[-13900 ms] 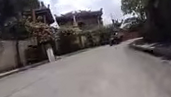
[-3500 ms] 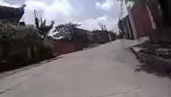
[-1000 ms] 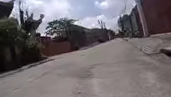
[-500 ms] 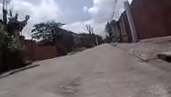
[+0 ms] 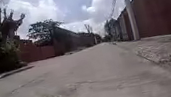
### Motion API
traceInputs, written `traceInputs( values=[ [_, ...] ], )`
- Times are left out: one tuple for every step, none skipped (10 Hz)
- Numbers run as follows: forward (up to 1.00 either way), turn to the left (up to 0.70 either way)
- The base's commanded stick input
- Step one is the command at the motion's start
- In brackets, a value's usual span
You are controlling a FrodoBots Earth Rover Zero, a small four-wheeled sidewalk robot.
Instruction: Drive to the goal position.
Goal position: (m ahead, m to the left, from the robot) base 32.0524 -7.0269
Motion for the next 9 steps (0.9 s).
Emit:
traceInputs(
  values=[
    [1.0, -0.09],
    [1.0, -0.39],
    [1.0, -0.4],
    [1.0, -0.4],
    [1.0, -0.4],
    [1.0, -0.4],
    [1.0, -0.38],
    [1.0, -0.25],
    [1.0, -0.2]
  ],
)
